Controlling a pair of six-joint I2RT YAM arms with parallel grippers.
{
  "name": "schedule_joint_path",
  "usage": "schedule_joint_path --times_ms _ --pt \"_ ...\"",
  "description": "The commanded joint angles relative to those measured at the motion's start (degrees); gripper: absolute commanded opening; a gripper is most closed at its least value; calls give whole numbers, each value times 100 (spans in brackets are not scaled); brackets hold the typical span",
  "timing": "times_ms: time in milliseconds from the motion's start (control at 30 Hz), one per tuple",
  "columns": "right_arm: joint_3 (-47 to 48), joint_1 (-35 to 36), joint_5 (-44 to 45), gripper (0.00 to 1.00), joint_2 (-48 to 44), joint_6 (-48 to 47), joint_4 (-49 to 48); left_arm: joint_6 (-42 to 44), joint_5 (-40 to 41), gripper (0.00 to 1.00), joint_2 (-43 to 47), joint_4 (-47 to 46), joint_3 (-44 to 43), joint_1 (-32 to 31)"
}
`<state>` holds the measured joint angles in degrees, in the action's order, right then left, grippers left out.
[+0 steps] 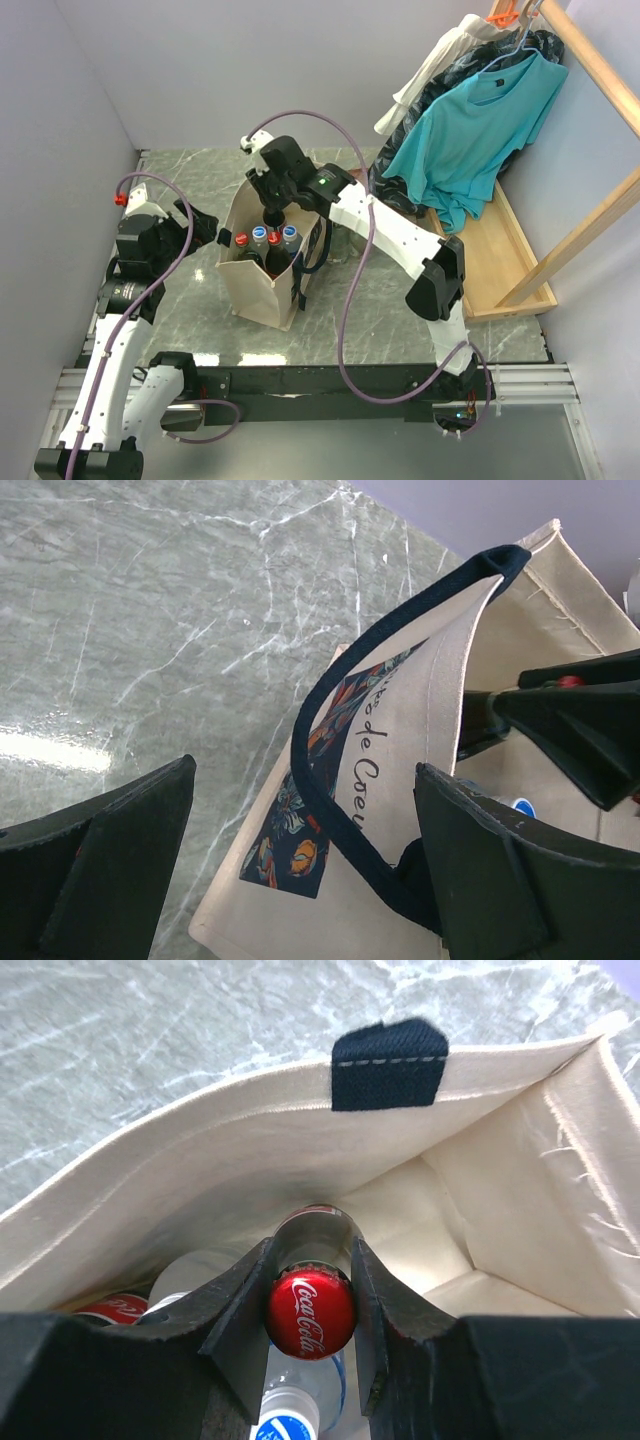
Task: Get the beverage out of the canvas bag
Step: Take out the drink from the canvas bag.
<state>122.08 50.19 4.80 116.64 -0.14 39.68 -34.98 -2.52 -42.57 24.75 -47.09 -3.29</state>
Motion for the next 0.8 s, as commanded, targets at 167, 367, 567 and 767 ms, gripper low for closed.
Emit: schedule_joint_path --times_ms 167,367,567,767 --pt "641 -36 4 0 -897 -153 -874 0 129 96 73 -6 -107 21" --pt "896 -18 109 0 -880 -240 -742 -35 94 96 82 -23 -99 21" --pt "1072 17 144 0 -1029 -293 -707 -70 77 96 99 -6 -116 30" --pt "1046 43 214 0 -1257 -355 -751 -88 103 96 161 65 -142 21"
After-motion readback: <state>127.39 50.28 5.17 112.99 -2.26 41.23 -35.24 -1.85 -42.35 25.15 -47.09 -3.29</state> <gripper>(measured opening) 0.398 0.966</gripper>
